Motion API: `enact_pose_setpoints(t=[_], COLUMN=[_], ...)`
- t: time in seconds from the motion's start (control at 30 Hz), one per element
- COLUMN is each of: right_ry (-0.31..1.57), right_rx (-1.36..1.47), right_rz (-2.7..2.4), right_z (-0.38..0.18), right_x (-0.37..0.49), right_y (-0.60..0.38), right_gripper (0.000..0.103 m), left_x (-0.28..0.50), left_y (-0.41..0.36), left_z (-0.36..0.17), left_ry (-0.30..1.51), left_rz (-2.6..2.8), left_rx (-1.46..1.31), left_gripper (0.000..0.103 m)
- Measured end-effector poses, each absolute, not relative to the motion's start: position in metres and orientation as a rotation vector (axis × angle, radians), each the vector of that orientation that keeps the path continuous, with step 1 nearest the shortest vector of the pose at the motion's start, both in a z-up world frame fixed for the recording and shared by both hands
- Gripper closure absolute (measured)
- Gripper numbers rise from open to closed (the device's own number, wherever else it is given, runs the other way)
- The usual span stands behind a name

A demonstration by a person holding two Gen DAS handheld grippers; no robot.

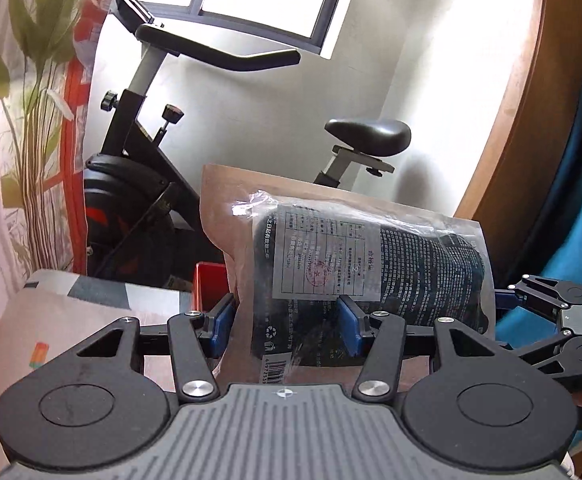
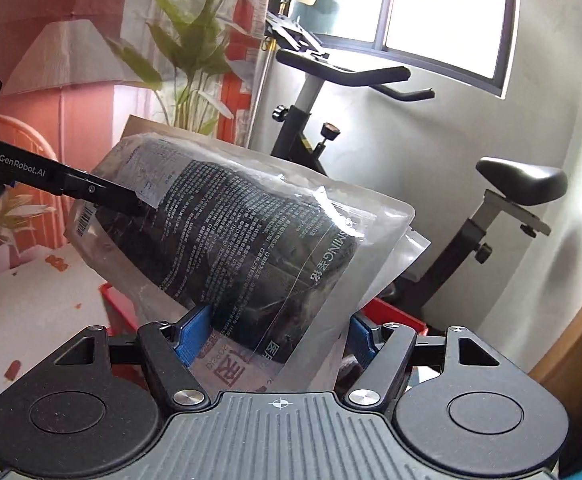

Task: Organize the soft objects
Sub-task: 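Lift the plastic package with both grippers over the red box, then lower the package into the box and open both grippers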

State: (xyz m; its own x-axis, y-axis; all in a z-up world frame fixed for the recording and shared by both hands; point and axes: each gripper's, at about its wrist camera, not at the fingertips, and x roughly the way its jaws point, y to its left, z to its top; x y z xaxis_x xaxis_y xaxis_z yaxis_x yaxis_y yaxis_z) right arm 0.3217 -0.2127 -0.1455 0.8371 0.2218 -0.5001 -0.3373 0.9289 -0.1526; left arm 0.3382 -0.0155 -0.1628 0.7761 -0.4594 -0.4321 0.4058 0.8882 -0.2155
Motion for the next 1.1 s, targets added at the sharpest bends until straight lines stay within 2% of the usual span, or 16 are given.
enact_pose_setpoints(t=[0.13,0.37,0.67,0.73,1.1], right_ry=[0.493,0.564,0.682,0.7,0.766], right_rx=[-0.246,-0.205,-0.181,-0.187,-0.174], right_rz=[0.245,0.2,0.157,0.121,0.139], right_z=[-0.152,-0.185,-0.23,-0.236,-0.247], right_x=[0.359,0.409,0.437,0.44,0.446], right_y=[-0.233,-0.262,-0.274,-0.276,-0.265], right_gripper=[0.036,0.036,0.036,0.053,0.053], left_x=[0.366,0.404,0.424,0.427,0.431], left_y=[-0.035,-0.048,-0.048,-0.048,-0.067], left_z=[-0.166,-0.193,-0.212,-0.216,-0.228], left_ry=[0.495,0.598,0.64,0.662,0.67], left_rz=[-0.449,-0.432,-0.385,-0.372,-0.339], left_rx=[-0.079,-0.079,-0.01,-0.001,0.161], left_gripper=[0.047,0.047,0.058,0.066,0.067])
